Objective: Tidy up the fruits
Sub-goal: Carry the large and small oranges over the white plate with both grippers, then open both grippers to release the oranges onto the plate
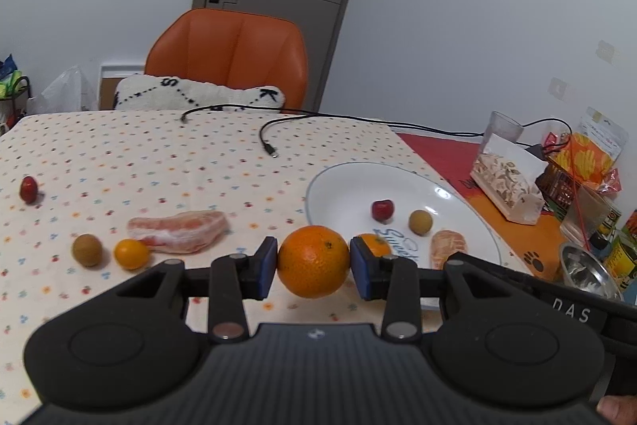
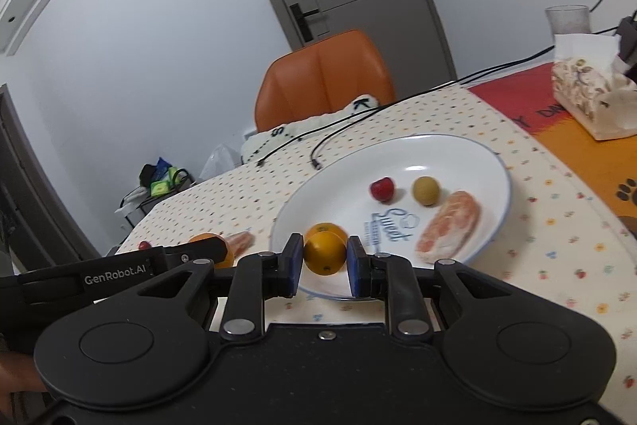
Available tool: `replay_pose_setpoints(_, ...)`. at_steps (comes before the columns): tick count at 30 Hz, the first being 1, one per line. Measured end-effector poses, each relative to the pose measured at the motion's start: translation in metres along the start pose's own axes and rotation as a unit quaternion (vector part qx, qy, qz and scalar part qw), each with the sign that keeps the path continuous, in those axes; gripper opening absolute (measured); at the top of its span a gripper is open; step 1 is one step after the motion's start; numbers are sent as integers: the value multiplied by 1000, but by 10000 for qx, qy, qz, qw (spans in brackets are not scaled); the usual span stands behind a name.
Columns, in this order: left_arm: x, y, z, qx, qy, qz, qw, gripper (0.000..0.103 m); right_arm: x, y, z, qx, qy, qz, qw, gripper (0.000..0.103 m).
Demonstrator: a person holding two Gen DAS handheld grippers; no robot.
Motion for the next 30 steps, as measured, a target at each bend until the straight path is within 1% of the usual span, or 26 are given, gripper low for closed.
replay_pose_setpoints(5,11,3,-8,-14,-113,-38,9999,38,10,2,1,17,-103,-59,9999,23)
replay_pose_setpoints(6,13,4,-10,-18,-137,-46,9999,38,12,2,1,16,-111,-79,9999,24)
replay_pose_setpoints(7,16,5,-11,-26,-161,-61,9998,38,13,2,2,12,-127,-101,9999,29)
replay_pose_setpoints(16,40,1,-26,-166,-402,-163,9989,38,32,2,12,71,-344,-221,9991,29)
replay_pose_setpoints(20,46,2,-30,-228,-474,-141,9985,38,36,3,15,82,-364,-260,9990,29)
replay_pose_setpoints(21,47,3,-29,-200,-489,-112,9985,38,37,3,15,81,-360,-265,9990,29)
replay_pose_setpoints(22,47,4,-28,-148,-505,-89,9986,42,37,3,15,81,-352,-267,9990,29)
replay_pose_setpoints(24,45,6,-25,-89,-541,-73,9985,44,37,3,15,75,-337,-271,9990,29)
replay_pose_setpoints(26,43,9,-23,-56,-503,-77,9987,48,38,3,14,69,-324,-277,9991,29)
replay_pose_setpoints(30,29,10,-20,-54,-251,8,9997,52,36,2,13,54,-282,-289,9992,29)
Point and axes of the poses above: each gripper's, at about its wrist camera, not at the fingertips, and z roughly against the way its jaws point, x to its right, y to its top, the point moved 4 cm from there along -z, roughly the way its jaws point, and after that the axes turned 4 degrees about y, right-handed, at the moved point
